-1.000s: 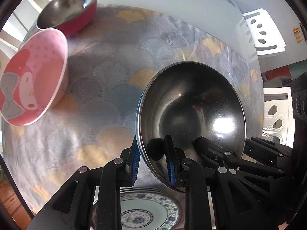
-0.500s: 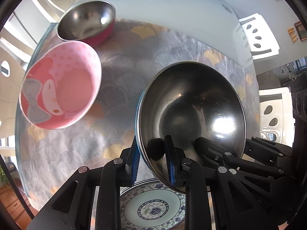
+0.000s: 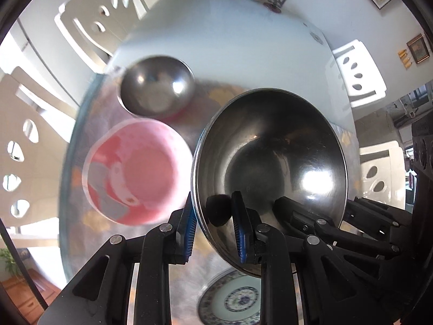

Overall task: Organize plates and bowls
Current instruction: 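Carry the blue steel bowl with both tools over the pink bowl and lower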

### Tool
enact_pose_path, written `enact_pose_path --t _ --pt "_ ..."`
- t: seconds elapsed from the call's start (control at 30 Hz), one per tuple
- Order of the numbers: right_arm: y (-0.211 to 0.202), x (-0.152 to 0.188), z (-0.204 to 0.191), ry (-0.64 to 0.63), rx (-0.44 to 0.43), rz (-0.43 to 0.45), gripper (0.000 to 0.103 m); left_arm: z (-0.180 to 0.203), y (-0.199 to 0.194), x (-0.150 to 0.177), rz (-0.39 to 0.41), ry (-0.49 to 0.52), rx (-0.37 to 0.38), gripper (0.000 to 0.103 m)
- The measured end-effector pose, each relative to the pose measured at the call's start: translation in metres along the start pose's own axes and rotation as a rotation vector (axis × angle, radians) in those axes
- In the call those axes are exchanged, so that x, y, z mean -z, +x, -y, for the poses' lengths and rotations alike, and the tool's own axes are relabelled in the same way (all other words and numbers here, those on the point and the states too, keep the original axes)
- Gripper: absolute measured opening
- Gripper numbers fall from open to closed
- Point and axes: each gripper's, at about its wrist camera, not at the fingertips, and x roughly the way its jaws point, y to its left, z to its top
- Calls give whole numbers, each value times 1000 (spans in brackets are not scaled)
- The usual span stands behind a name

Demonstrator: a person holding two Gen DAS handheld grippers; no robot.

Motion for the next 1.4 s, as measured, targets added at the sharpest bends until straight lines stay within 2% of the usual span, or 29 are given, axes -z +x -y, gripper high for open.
enact_pose_path --t 0.33,0.77,1.03,1.4 --pt "1 -28 -55 -36 7 30 28 -49 -19 -15 41 -20 8 20" --pt "48 -45 -106 -82 -24 -44 28 -106 -8 -14 7 -107 -17 21" --pt "72 -57 -110 -97 -27 -89 28 -119 10 -17 -26 -137 -11 21" --pt "98 -67 -97 -82 -23 -149 28 -119 36 -22 -79 -144 -8 21"
